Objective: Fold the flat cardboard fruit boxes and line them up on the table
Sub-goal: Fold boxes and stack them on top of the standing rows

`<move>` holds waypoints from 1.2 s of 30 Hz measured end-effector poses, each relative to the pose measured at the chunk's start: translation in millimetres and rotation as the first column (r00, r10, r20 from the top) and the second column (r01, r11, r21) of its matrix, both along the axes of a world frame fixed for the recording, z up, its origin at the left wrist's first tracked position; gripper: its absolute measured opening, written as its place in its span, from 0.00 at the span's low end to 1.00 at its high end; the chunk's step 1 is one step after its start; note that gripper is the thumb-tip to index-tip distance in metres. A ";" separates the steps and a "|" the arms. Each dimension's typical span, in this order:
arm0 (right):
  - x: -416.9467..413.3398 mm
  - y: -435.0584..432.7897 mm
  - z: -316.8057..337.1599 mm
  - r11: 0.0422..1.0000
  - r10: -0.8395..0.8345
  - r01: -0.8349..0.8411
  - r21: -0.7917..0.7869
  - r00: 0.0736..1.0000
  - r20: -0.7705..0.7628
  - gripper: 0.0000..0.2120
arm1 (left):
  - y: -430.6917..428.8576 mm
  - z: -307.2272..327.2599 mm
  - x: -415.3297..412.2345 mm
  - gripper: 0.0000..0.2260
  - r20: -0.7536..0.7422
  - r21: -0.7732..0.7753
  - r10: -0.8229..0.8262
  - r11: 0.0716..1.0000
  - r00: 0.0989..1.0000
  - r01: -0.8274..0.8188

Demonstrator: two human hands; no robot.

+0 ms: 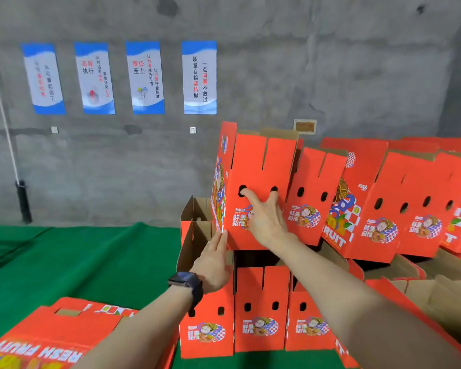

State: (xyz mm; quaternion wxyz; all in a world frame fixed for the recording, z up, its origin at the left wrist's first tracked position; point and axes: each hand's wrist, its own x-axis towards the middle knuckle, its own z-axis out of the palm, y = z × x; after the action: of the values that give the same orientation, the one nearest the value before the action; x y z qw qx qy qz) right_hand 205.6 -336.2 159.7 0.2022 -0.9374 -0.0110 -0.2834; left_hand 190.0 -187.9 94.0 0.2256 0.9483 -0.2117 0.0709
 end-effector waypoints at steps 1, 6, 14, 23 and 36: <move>11.9 -0.5 -1.4 1.000 -0.009 0.009 -0.001 1.000 -0.002 0.33 | -2.5 -0.9 11.1 0.35 -0.019 -0.005 0.009 1.000 1.000 -0.009; 59.7 -4.7 -16.1 0.998 -0.069 0.069 -0.004 0.995 -0.066 0.38 | -16.7 -12.8 58.8 0.34 -0.071 -0.003 0.034 0.999 0.997 -0.034; 96.3 -23.5 -35.1 0.981 -0.134 0.136 -0.142 0.991 0.021 0.40 | -33.4 -21.0 116.2 0.33 -0.102 -0.169 0.040 0.984 0.994 -0.057; 110.0 -15.2 -67.6 0.907 -0.034 -0.104 -0.409 0.949 -0.315 0.40 | -18.0 -14.5 122.5 0.31 -0.049 -0.153 -0.045 0.988 0.998 0.037; 26.8 55.0 -53.9 0.953 0.282 -0.277 -0.121 0.959 0.029 0.24 | 111.6 -10.7 30.7 0.11 0.203 -0.339 0.190 0.934 0.960 -0.113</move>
State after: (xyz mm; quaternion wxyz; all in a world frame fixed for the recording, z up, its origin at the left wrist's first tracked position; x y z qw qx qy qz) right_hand 232.5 -281.2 105.8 0.1853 -0.9297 -0.1644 -0.2724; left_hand 220.7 -76.3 83.3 0.3457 0.8970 -0.1477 0.2327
